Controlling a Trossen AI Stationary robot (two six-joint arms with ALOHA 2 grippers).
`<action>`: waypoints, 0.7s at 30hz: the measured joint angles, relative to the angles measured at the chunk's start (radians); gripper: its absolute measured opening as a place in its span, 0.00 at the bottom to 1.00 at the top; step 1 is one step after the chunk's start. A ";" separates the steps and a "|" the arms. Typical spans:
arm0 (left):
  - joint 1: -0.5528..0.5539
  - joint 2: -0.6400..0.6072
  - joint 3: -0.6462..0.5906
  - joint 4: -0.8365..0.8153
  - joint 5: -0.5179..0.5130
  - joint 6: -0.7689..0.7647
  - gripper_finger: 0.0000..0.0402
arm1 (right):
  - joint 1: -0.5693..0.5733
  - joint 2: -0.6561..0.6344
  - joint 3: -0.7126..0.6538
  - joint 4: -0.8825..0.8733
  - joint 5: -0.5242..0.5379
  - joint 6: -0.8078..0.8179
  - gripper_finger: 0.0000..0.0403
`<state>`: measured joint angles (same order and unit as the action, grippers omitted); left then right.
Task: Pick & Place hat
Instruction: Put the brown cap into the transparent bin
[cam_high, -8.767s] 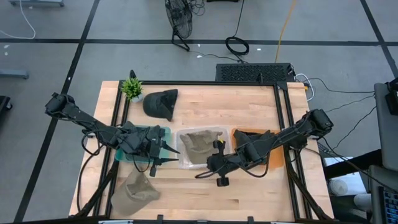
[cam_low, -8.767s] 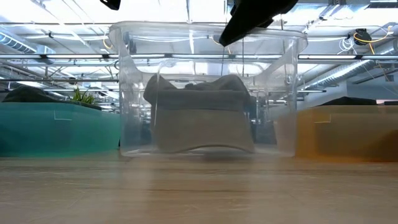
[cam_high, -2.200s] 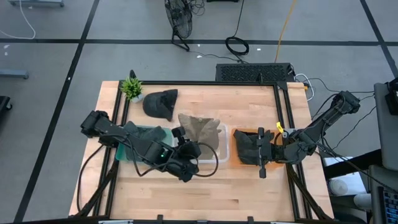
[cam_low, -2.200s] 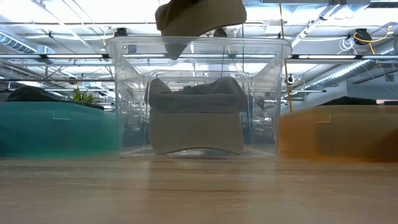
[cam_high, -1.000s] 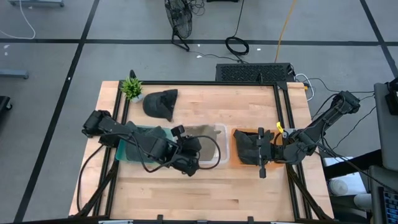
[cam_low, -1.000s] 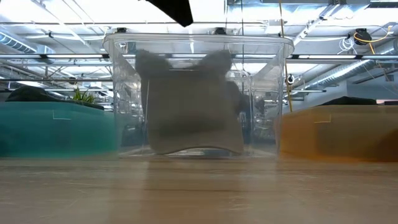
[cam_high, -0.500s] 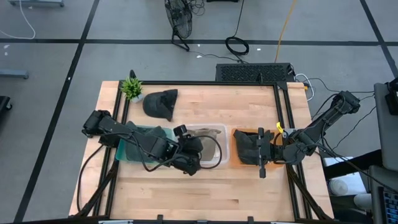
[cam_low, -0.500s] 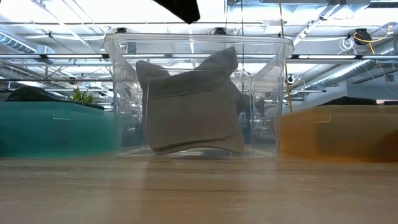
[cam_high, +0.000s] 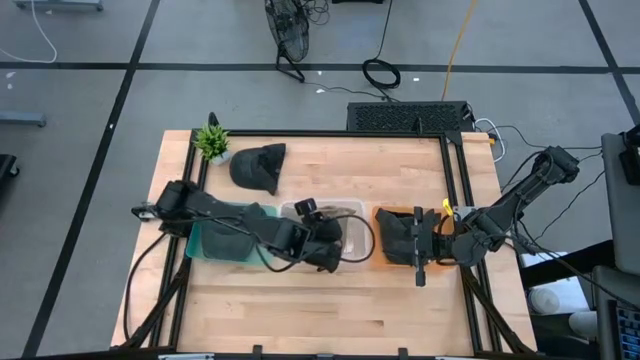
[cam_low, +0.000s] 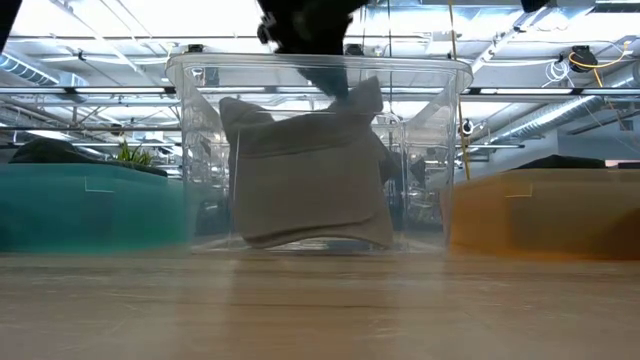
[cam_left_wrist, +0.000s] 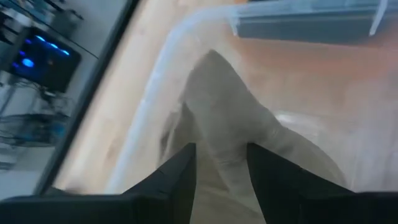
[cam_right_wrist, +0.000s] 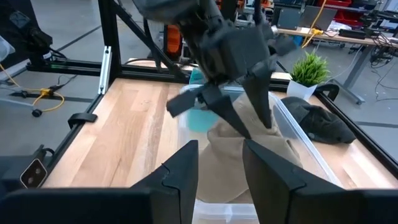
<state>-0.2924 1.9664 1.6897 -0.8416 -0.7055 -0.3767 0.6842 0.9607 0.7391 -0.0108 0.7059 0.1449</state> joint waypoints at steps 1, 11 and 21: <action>0.006 0.010 0.000 0.006 0.016 0.000 0.38 | -0.003 0.000 0.000 0.002 0.000 0.000 0.28; 0.010 0.044 0.001 0.052 0.136 0.048 0.38 | -0.003 -0.001 -0.001 0.018 0.000 -0.027 0.28; 0.002 0.035 0.001 0.062 0.202 0.110 0.38 | -0.003 -0.001 -0.002 0.040 0.000 -0.033 0.28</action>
<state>-0.2907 2.0014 1.6905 -0.7800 -0.5038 -0.2666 0.6815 0.9596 0.7376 0.0288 0.7060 0.1116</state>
